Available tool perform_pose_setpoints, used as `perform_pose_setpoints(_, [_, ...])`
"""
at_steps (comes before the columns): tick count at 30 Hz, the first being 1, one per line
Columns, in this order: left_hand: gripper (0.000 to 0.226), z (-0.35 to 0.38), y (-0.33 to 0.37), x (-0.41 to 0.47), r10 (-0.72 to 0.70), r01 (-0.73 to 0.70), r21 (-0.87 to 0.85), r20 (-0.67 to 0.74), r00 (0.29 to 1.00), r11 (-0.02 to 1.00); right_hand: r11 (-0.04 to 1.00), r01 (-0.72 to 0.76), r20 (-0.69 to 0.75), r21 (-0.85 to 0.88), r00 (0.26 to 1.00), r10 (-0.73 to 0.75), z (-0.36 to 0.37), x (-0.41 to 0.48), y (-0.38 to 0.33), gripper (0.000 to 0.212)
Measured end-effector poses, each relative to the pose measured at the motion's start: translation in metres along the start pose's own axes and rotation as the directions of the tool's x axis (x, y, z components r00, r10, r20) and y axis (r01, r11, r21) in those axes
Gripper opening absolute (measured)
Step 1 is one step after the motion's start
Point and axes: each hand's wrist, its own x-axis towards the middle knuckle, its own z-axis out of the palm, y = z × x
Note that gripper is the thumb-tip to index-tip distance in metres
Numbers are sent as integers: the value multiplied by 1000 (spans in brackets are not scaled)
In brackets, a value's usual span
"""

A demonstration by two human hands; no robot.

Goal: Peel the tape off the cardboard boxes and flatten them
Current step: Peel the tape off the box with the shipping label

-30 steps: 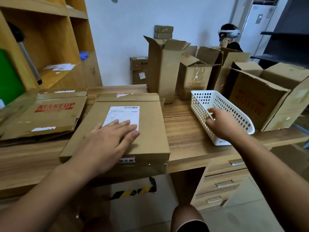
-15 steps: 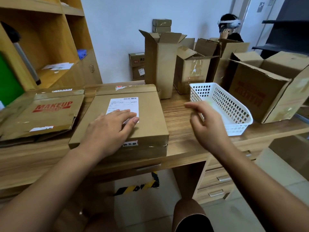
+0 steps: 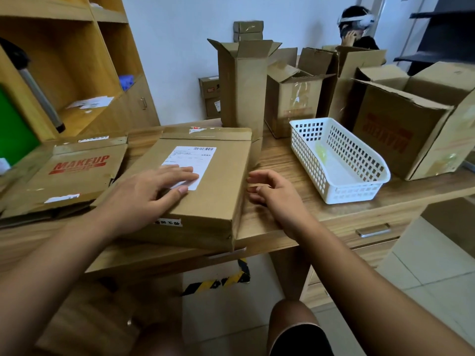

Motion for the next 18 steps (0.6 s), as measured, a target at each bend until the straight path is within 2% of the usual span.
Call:
perform_pose_setpoints(4, [49, -4, -6, 2, 67, -67, 76, 1, 998, 995, 1000, 20, -15, 12, 1000, -20, 0, 4, 5, 34])
perform_pose_setpoints(8, [50, -11, 0, 4, 39, -40, 33, 34, 999, 999, 999, 47, 10, 25, 999, -48, -1, 2, 9, 35])
perform_pose_setpoints(11, [36, -9, 14, 8, 89, -90, 57, 30, 996, 994, 997, 64, 11, 39, 998, -65, -1, 2, 12, 37])
perform_pose_setpoints(15, [44, 3, 39, 10, 122, -121, 16, -14, 992, 992, 996, 82, 14, 39, 997, -82, -2, 1, 13, 39])
perform_pose_setpoints(18, [60, 8, 60, 14, 48, -51, 59, 37, 998, 997, 993, 104, 25, 62, 994, -106, -3, -1, 13, 40])
